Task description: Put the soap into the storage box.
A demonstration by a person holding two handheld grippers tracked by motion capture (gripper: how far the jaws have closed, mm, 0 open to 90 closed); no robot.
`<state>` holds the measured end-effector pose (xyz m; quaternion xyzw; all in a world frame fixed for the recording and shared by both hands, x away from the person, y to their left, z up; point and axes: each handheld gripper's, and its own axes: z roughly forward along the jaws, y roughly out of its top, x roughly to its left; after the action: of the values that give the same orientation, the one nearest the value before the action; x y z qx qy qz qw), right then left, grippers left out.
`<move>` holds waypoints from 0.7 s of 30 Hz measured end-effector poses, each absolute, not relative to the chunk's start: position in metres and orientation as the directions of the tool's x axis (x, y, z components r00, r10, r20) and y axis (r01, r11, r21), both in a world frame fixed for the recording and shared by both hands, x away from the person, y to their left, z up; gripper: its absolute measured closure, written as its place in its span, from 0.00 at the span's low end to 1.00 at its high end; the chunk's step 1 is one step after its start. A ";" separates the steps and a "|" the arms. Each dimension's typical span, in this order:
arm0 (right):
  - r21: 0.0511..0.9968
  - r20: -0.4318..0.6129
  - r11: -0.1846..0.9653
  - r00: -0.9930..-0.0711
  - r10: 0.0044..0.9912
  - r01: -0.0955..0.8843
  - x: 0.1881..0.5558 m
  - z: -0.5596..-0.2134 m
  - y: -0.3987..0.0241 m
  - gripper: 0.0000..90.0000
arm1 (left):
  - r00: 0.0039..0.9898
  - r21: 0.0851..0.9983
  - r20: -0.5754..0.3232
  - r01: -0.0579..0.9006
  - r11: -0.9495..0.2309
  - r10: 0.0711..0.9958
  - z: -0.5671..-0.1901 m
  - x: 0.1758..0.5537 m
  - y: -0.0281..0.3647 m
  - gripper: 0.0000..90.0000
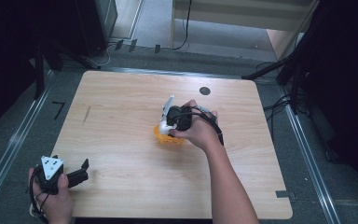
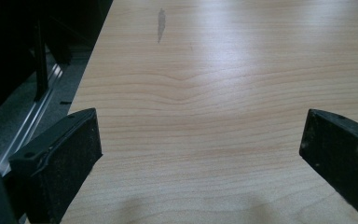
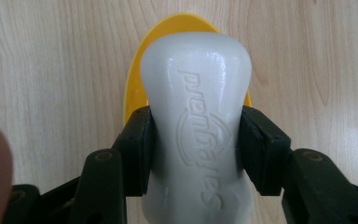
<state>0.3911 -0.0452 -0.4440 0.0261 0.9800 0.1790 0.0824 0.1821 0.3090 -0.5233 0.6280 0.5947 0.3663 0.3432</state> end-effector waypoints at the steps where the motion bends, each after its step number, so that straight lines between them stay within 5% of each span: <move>1: 0.352 -0.156 0.936 -0.985 0.073 0.014 0.391 -0.445 -0.045 0.56 | 0.025 0.867 0.052 0.496 -0.058 0.998 -0.523 0.182 0.309 0.00; 21: 0.323 -0.119 0.946 -0.990 0.079 0.036 0.396 -0.454 -0.045 0.56 | 0.026 0.868 0.046 0.493 -0.053 0.999 -0.523 0.182 0.309 0.00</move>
<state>0.3958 -0.0452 -0.4540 0.0291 0.9842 0.1623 0.0653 0.1820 0.3094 -0.5233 0.6269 0.5949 0.3650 0.3461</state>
